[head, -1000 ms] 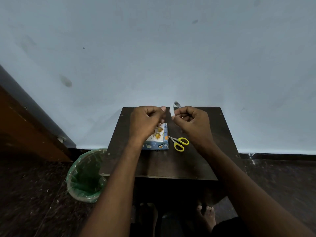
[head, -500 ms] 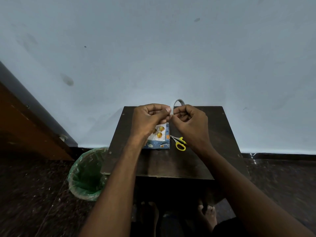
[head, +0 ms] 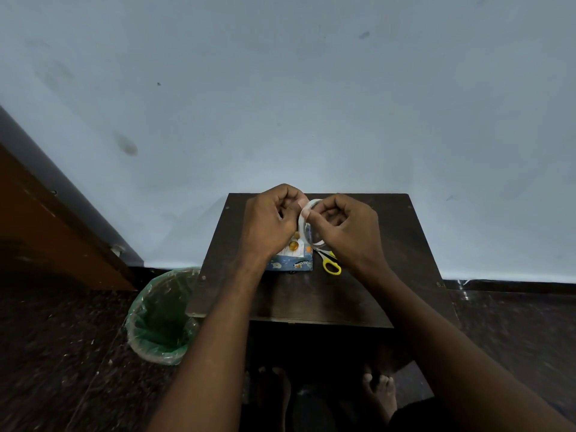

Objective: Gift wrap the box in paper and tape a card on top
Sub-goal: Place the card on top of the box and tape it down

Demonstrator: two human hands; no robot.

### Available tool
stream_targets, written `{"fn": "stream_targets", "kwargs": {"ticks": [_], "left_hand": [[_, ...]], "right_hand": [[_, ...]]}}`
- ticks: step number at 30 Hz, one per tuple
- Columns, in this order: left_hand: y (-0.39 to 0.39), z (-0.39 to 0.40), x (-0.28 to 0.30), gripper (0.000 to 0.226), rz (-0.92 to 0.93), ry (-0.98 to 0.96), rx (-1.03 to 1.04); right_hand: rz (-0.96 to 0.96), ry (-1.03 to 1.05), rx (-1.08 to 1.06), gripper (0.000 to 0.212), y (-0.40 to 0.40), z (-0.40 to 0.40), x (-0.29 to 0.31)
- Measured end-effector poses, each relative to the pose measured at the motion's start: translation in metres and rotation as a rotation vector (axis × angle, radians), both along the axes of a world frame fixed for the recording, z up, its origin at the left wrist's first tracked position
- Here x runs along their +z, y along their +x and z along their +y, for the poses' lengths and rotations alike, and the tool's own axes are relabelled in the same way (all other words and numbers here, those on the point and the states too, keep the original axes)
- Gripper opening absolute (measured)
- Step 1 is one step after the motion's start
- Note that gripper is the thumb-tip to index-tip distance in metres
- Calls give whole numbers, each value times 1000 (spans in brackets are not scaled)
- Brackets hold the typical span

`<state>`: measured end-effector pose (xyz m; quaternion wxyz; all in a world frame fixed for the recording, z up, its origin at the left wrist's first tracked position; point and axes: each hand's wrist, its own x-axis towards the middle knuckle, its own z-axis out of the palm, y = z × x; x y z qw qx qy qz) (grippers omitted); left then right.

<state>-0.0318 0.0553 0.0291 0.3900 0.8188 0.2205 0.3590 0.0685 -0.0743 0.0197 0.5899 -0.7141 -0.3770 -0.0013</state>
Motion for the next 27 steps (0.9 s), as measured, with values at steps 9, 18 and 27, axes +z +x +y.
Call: {"fn": "stream_targets", "kwargs": {"ticks": [9,18,27], "left_hand": [[-3,1,3,15,2,29,-81],[-7,3,12,23,7,-384,-166],[-14,-1,23,19,-66,-444,-132]], "right_hand": [[218,13,207,13,15,-3,1],[213,75,286,16,16,-6,10],[115,123,216,8,9,-5,15]]}}
